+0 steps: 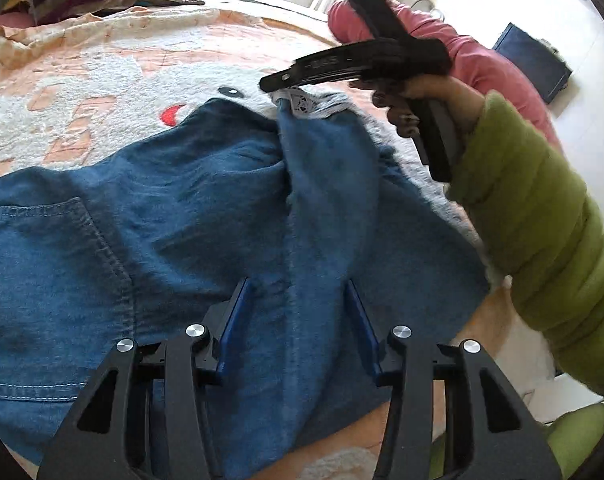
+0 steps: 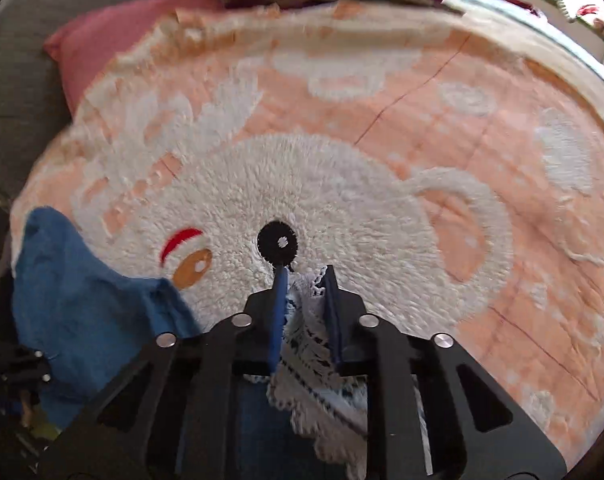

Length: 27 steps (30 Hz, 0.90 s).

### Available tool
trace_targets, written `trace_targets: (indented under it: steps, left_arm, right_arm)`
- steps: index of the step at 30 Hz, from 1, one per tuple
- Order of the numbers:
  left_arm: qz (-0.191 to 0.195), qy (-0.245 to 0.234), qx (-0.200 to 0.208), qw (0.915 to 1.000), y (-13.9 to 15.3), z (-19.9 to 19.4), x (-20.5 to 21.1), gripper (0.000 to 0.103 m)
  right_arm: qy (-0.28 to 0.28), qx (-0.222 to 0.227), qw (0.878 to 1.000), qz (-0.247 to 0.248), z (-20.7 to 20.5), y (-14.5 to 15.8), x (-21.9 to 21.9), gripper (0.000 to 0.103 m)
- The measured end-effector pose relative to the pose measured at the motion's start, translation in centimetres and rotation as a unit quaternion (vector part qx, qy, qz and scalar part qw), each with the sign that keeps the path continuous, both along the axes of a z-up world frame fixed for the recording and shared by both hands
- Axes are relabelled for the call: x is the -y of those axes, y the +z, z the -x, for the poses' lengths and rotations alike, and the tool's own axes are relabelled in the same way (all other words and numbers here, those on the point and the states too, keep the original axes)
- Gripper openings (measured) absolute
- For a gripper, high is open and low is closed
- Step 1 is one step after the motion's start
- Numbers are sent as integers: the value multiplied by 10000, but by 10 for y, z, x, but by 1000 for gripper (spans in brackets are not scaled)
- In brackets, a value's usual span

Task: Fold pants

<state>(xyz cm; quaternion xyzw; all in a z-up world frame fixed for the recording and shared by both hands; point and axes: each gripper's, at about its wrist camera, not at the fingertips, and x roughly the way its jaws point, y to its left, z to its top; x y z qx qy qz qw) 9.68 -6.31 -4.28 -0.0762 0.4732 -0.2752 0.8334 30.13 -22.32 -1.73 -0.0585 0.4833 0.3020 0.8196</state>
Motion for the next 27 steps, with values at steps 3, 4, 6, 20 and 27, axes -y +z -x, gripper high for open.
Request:
trace_targets:
  steps: [3,4,6,20,27]
  left_arm:
    - [-29,-94,85,9999,1,1,6,48]
    - [-80,-121,115,9998,1,1,9,49]
    - [-152,-165,158,9996,1,0,14,52]
    - [-397,-452,690,9958,24,15,16,4]
    - [-710,-1002,915,9882,30,43,23,3]
  right_arm:
    - [-177,228,9990,-347,19,23,27,7]
    - [-235,299,9983,-438,27,30,34,7]
    - [-350,457,9964,-621,45,46,51,7]
    - [-1351,980,9804,-1048,182,85,132,6]
    - [-1513,369,9848,-765,234,54,145,6]
